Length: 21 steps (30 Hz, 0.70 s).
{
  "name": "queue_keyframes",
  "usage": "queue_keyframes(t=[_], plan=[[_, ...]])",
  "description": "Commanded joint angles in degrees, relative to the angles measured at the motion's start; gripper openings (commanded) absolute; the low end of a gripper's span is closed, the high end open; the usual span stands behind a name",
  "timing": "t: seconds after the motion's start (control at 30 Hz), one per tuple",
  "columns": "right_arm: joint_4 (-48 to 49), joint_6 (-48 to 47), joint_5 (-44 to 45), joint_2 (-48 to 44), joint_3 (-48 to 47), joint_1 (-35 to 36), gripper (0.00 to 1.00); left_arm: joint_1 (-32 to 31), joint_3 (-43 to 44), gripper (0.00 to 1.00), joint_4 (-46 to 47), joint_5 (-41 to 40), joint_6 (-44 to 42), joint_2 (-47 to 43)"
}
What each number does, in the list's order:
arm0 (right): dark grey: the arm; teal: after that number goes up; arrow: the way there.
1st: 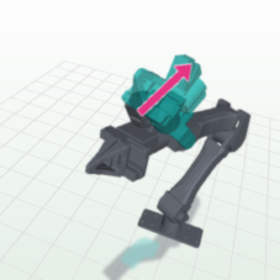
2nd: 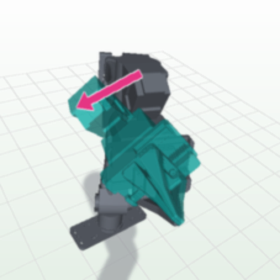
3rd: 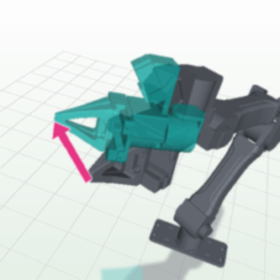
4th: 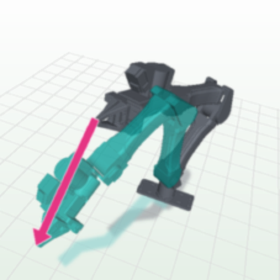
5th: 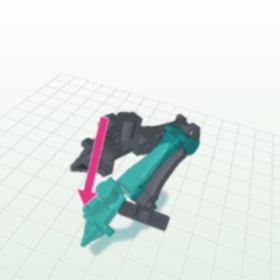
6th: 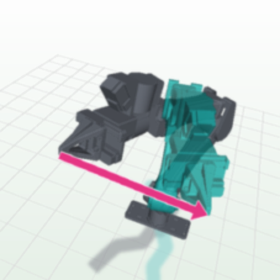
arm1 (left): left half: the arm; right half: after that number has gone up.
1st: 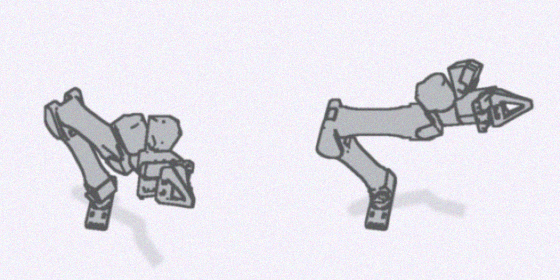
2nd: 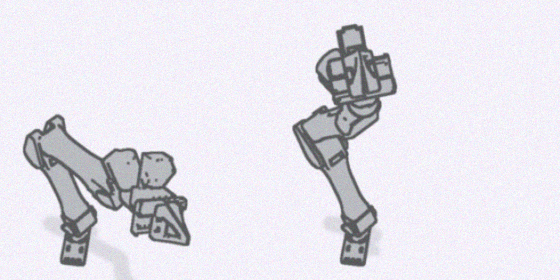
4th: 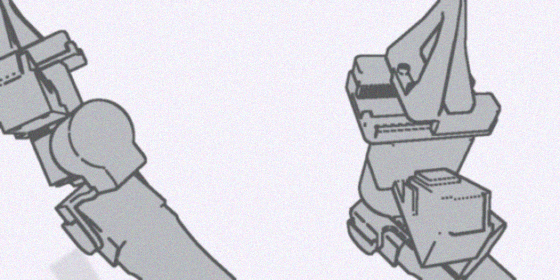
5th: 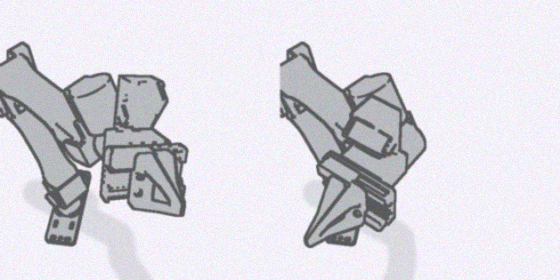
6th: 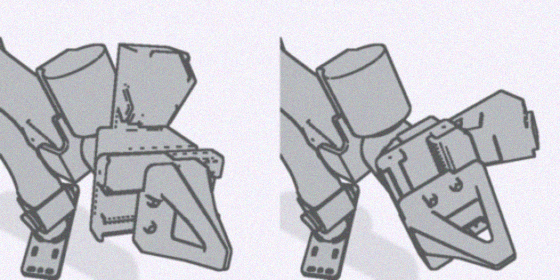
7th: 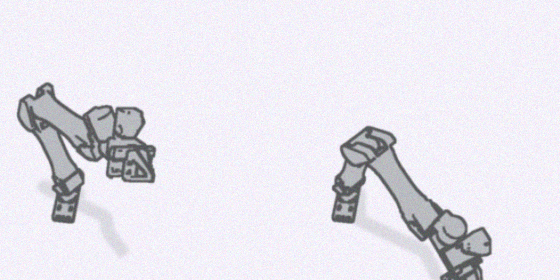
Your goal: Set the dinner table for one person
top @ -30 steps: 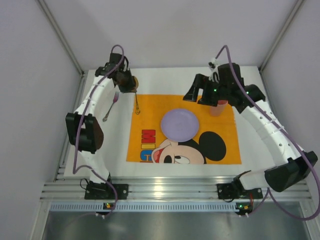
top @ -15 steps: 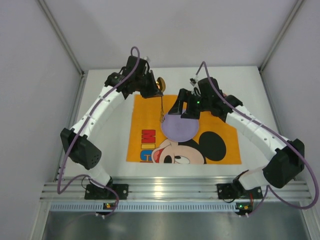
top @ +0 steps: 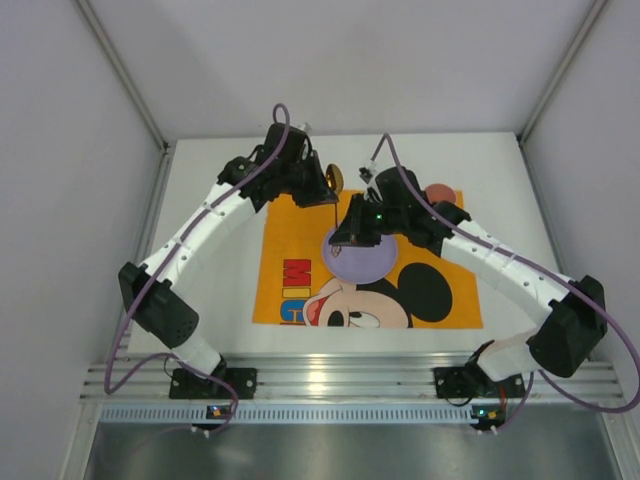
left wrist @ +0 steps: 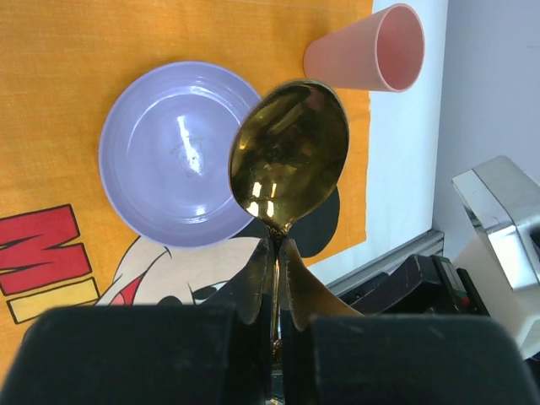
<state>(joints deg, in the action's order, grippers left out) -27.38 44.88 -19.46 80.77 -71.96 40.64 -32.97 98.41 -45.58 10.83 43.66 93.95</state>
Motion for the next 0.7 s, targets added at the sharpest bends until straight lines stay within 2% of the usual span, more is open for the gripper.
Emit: queue_keyframes(t=[0.0, 0.03, 0.1, 0.13, 0.17, 0.23, 0.27, 0.33, 0.43, 0.5, 0.67], plan=[[3.4, 1.2, 1.7, -0.7, 0.9, 2.2, 0.08, -0.4, -0.8, 0.00, 4.2, -0.8, 2.0, -3.8], [3.3, 1.3, 2.6, -1.6, 1.4, 2.2, 0.00, -0.4, -1.1, 0.00, 4.5, -0.9, 1.8, -4.1], [2.9, 0.9, 3.9, -2.8, 2.6, 2.2, 0.00, -0.5, -1.6, 0.19, 4.5, -0.7, 1.3, -4.6], [2.4, 0.6, 5.5, -4.3, 3.0, 2.2, 0.00, -0.5, -1.7, 0.34, 4.6, -0.2, 1.0, -4.7], [1.3, 0.6, 6.0, -5.0, 3.4, 1.6, 0.00, -0.5, -2.1, 0.55, 4.5, 0.2, 0.8, -4.8], [0.0, -0.1, 6.5, -7.3, 5.4, 0.2, 0.00, -0.5, -2.9, 0.73, 4.4, 0.7, 0.5, -5.4], [-1.3, -0.4, 6.6, -8.1, 6.2, -1.5, 0.00, -0.4, -4.0, 0.98, 3.9, 1.2, 0.2, -5.8], [-3.0, -1.7, 6.9, -10.9, 9.1, -4.7, 0.00, -0.5, -5.8, 0.99, 2.9, 0.6, -0.9, -7.4], [-8.3, -4.2, 7.8, -14.6, 12.6, -9.2, 0.00, -0.4, -9.4, 0.99, 0.4, -5.6, -3.9, -10.9], [-12.6, -6.4, 8.2, -16.3, 15.1, -11.4, 0.00, 1.1, -11.1, 0.99, -1.3, -9.1, -6.6, -13.2], [-18.4, -10.2, 9.4, -20.0, 20.9, -17.6, 0.00, 8.3, -14.9, 0.98, -3.0, -10.4, -11.7, -14.1]])
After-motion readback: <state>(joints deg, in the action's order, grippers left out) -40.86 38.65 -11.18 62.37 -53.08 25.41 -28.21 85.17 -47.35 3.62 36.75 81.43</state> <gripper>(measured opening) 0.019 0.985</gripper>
